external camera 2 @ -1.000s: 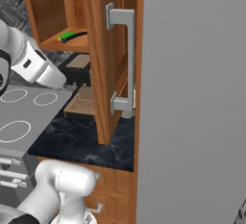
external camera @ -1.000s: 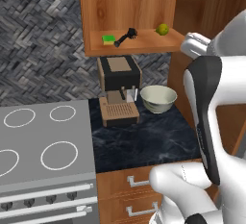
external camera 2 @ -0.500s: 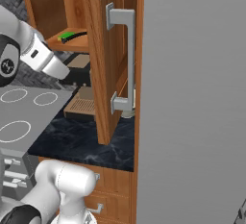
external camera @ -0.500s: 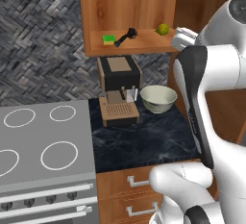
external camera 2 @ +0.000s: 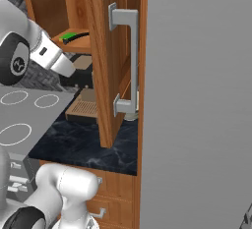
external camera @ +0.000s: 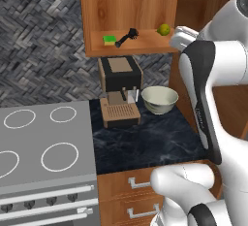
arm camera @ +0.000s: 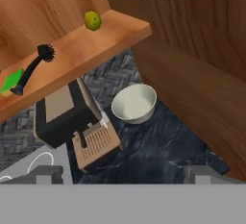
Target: Pick the dish brush and sponge from the cabinet and place them on the counter.
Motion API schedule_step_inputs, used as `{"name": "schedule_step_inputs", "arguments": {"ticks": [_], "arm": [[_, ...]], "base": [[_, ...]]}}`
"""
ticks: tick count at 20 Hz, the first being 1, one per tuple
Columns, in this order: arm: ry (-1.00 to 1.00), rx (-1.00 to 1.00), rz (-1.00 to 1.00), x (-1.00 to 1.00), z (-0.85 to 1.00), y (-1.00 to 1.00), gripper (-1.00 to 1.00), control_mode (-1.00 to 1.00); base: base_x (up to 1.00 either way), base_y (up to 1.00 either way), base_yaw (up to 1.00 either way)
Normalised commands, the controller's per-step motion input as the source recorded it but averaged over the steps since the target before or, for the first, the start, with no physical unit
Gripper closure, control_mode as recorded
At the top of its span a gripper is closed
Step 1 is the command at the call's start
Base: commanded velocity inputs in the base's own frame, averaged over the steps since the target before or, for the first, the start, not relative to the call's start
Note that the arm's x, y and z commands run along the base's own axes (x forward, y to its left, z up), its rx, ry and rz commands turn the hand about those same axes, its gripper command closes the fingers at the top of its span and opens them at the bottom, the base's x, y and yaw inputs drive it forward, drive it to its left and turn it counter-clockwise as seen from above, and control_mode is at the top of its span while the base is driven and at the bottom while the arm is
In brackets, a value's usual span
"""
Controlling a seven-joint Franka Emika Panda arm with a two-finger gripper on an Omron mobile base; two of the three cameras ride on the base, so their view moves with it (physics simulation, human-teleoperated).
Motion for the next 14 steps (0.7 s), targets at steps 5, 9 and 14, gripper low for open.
{"name": "schedule_step_inputs", "arguments": {"ticks": [5,9,14], "arm": [[0.0,0.0,0.02,-0.01,0.0,0.2,-1.0,-1.0],[0.0,0.0,0.0,0.0,-0.02,0.19,-1.0,-1.0],[-0.05,0.0,0.03,-0.16,-0.18,0.1,-1.0,-1.0]], "base": [[0.0,0.0,0.0],[0.0,0.0,0.0],[0.0,0.0,0.0]]}}
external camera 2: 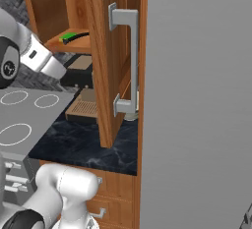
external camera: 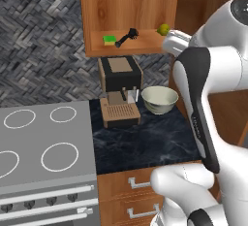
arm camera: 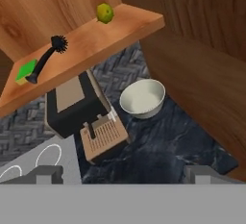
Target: Pick the dish brush and sponge from the cabinet and place them on the counter.
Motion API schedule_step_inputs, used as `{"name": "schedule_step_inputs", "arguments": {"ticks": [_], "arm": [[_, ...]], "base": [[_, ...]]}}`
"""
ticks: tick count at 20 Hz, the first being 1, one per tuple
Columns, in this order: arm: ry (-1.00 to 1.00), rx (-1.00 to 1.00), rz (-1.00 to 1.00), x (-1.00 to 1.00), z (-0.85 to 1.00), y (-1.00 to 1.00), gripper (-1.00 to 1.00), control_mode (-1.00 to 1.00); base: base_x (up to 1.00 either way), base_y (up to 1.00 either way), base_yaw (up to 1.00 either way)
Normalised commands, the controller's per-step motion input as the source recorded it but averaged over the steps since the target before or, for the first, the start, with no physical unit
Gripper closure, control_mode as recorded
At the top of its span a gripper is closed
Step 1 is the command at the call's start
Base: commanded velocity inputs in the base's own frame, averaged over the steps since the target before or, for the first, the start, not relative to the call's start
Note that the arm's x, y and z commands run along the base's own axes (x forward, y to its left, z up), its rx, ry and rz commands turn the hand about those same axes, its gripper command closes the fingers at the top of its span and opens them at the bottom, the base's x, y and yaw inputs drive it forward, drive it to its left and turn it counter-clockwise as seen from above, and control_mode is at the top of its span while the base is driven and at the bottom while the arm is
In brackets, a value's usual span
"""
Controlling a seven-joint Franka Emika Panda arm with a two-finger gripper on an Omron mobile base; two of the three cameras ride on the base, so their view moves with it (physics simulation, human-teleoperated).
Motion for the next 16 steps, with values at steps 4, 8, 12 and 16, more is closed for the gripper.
{"name": "schedule_step_inputs", "arguments": {"ticks": [4,8,12,16], "arm": [[-0.08,0.0,0.04,-0.02,-0.11,0.05,-1.0,-1.0],[-0.03,0.02,0.01,0.28,0.02,0.06,-1.0,-1.0],[0.0,0.01,0.0,0.44,0.09,0.09,-1.0,-1.0],[0.0,0.0,0.0,0.47,0.13,0.07,-1.0,-1.0]], "base": [[0.0,0.0,0.0],[0.0,0.0,0.0],[0.0,0.0,0.0],[0.0,0.0,0.0]]}}
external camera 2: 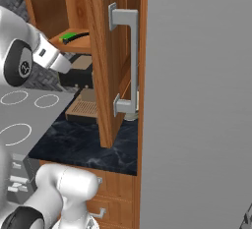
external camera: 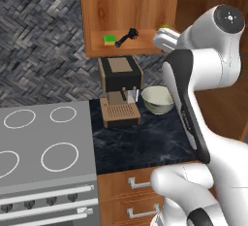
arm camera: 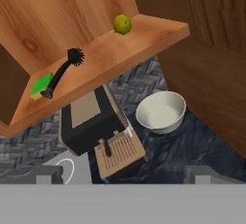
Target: Pick the dish brush and sponge from the cabinet and place them on the counter.
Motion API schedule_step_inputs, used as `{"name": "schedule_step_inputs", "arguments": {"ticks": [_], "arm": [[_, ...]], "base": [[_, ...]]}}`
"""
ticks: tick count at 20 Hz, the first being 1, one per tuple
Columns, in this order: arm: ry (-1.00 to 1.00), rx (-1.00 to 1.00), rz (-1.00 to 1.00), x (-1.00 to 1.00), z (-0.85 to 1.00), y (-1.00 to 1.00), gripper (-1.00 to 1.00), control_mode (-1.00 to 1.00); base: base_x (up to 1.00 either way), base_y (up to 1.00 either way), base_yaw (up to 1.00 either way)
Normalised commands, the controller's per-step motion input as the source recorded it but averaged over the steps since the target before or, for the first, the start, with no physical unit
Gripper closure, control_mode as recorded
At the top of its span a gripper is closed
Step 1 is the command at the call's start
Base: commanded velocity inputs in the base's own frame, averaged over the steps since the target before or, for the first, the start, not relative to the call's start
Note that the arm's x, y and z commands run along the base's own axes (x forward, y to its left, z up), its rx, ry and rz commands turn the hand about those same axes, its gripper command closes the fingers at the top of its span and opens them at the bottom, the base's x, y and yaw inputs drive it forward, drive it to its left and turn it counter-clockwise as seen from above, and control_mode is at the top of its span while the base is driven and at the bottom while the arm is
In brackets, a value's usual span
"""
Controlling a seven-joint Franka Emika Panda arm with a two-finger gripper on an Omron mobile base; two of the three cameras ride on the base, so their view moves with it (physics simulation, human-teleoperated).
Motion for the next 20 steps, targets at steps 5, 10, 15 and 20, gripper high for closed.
{"name": "schedule_step_inputs", "arguments": {"ticks": [5,10,15,20], "arm": [[0.0,0.0,0.0,0.36,0.11,0.08,-1.0,-1.0],[-0.05,0.04,0.02,0.25,0.0,0.09,-1.0,-1.0],[-0.06,0.04,0.03,0.3,0.0,0.17,-1.0,-1.0],[0.0,0.01,0.05,0.34,-0.01,0.2,-1.0,-1.0]], "base": [[0.0,0.0,0.0],[0.0,0.0,0.0],[0.0,0.0,0.0],[0.0,0.0,0.0]]}}
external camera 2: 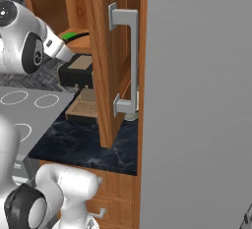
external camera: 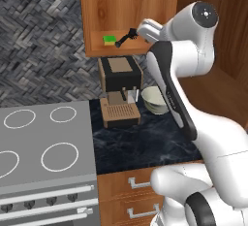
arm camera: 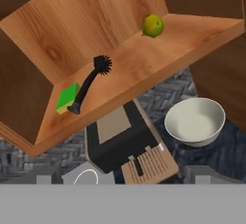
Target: Pick the dish brush and sponge from the cabinet and place them on the counter.
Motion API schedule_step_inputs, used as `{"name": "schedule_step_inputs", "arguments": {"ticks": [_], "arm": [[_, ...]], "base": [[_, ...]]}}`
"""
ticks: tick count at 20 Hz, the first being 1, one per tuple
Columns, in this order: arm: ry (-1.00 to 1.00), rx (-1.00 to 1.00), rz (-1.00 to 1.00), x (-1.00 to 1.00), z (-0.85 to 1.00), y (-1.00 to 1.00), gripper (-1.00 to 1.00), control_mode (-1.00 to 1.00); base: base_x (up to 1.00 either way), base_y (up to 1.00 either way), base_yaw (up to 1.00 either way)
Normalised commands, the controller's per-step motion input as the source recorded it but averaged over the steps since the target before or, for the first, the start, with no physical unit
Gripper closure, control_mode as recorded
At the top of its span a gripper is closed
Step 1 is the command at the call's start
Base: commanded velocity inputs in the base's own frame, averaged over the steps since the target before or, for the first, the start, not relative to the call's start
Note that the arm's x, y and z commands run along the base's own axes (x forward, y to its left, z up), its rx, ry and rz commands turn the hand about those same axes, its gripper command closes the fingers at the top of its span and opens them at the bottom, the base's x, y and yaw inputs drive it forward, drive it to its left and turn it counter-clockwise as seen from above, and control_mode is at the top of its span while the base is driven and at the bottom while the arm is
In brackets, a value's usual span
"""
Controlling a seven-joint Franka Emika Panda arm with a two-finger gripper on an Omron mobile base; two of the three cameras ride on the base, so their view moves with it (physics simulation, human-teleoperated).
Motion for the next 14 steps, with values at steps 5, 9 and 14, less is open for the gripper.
{"name": "schedule_step_inputs", "arguments": {"ticks": [5,9,14], "arm": [[0.0,0.0,0.05,0.4,0.0,0.17,-1.0,-1.0],[-0.01,0.0,0.05,0.43,0.0,0.1,-1.0,-1.0],[0.0,0.0,0.05,0.37,-0.12,0.06,-1.0,-1.0]], "base": [[0.0,0.0,0.0],[0.0,0.0,0.0],[0.0,0.0,0.0]]}}
